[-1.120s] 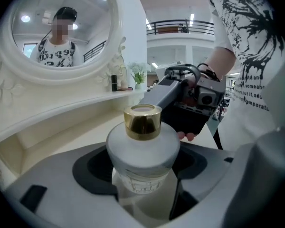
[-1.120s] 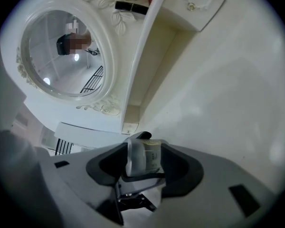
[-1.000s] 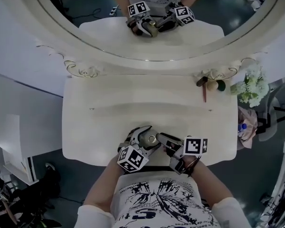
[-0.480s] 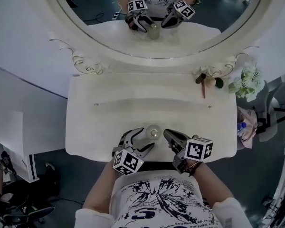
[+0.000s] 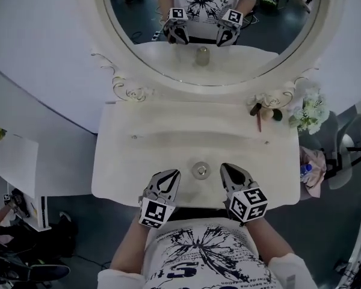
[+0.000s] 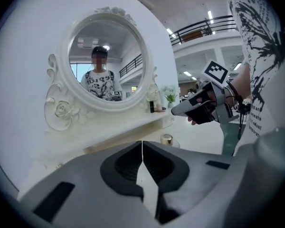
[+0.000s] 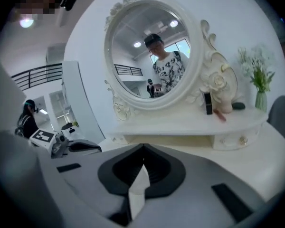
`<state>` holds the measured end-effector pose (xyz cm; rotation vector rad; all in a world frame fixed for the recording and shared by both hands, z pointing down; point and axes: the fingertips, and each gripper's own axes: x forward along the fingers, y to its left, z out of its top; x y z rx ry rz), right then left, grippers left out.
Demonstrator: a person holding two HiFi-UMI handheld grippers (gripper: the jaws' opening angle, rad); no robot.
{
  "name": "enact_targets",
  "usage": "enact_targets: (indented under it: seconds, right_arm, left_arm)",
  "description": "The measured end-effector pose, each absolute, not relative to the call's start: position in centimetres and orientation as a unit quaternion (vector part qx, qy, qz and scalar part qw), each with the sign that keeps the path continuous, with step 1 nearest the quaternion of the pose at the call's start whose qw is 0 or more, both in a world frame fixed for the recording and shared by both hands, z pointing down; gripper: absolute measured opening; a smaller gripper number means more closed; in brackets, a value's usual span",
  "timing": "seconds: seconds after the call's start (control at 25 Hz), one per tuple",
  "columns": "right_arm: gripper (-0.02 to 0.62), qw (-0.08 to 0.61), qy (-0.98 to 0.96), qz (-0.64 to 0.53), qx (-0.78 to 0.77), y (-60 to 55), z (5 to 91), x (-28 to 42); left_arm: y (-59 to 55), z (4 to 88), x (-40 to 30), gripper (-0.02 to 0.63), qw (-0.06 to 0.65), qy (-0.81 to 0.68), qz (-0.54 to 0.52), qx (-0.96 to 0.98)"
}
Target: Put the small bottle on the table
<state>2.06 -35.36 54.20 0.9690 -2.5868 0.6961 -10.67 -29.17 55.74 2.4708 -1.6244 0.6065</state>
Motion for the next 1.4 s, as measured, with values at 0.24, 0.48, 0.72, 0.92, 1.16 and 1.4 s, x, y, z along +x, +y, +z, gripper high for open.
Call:
enact_targets:
  seconds: [0.24, 0.48, 0.72, 0.92, 1.16, 1.4]
  right_arm:
    - [0.017, 0.117, -0.912, 0.134, 0.369, -36.3, 50.0, 2.4]
    - [0.017, 0.105, -0.909, 0.077, 0.397, -36.8, 47.8, 2.9]
    - [0.017, 0.085, -0.910, 0.042, 0.403, -37.2, 46.4, 3.3]
    - [0.017, 0.086, -0.910, 0.016, 0.405, -37.8, 45.7, 3.5]
    - [0.017, 0.091, -0.911, 0.022, 0.402, -38.2, 46.2, 3.3]
    - [0.017, 0.089, -0.911, 0.036, 0.402, -38.4, 46.5, 3.4]
  left_arm:
    - [-30.6, 50.7, -12.0, 0.020, 0.019, -0.574, 0.156, 0.804]
    - [-32.1, 47.3, -12.9, 0.020, 0.018, -0.583, 0.128, 0.802]
    - [-32.9, 46.5, -13.2, 0.020, 0.039, -0.589, 0.109, 0.800]
    - [-33.4, 46.3, -12.6, 0.020, 0.040, -0.578, 0.109, 0.807]
    - [-33.9, 46.0, -12.5, 0.020, 0.037, -0.582, 0.106, 0.806]
    - [-34.2, 46.3, -12.4, 0.020, 0.048, -0.586, 0.103, 0.803]
